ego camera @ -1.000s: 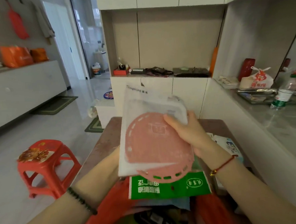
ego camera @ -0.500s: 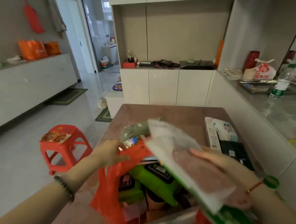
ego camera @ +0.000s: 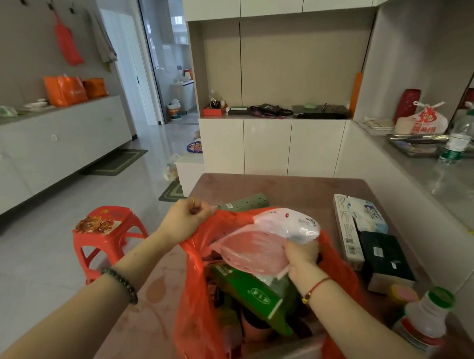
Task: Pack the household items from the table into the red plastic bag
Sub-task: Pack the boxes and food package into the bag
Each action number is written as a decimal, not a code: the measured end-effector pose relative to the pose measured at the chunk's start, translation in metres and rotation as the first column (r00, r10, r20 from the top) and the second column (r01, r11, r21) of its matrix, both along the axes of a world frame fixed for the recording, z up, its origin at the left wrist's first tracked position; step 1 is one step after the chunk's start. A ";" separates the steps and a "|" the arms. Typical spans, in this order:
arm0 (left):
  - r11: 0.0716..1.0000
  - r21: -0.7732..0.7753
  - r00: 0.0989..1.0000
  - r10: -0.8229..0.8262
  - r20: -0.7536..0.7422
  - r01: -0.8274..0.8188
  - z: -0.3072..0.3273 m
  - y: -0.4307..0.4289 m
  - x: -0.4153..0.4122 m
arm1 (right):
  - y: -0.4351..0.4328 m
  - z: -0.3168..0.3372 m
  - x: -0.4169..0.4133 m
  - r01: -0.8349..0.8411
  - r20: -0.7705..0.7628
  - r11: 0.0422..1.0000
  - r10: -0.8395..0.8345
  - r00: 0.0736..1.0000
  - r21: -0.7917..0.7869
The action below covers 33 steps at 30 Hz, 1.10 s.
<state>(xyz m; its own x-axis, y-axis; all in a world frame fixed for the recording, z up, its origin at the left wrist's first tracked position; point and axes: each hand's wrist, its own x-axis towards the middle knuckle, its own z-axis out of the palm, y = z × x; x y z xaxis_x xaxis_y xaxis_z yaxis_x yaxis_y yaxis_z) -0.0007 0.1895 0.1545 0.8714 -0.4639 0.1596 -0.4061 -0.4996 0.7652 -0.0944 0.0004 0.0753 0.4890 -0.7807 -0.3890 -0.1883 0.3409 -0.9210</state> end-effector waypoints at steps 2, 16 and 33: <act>1.000 -0.016 1.000 -0.020 -0.005 0.020 0.000 -0.005 0.001 | 0.013 -0.004 0.008 0.041 -0.078 0.993 -0.050 0.996 -0.111; 0.993 -0.093 0.978 -0.095 -0.184 0.079 -0.024 0.004 0.012 | 0.033 0.013 -0.016 -0.185 -0.082 0.278 0.346 0.935 -0.943; 0.998 -0.065 0.905 -0.005 -0.425 -0.026 -0.075 0.021 0.069 | -0.031 0.070 0.106 -0.640 -0.358 0.281 0.639 0.681 -0.715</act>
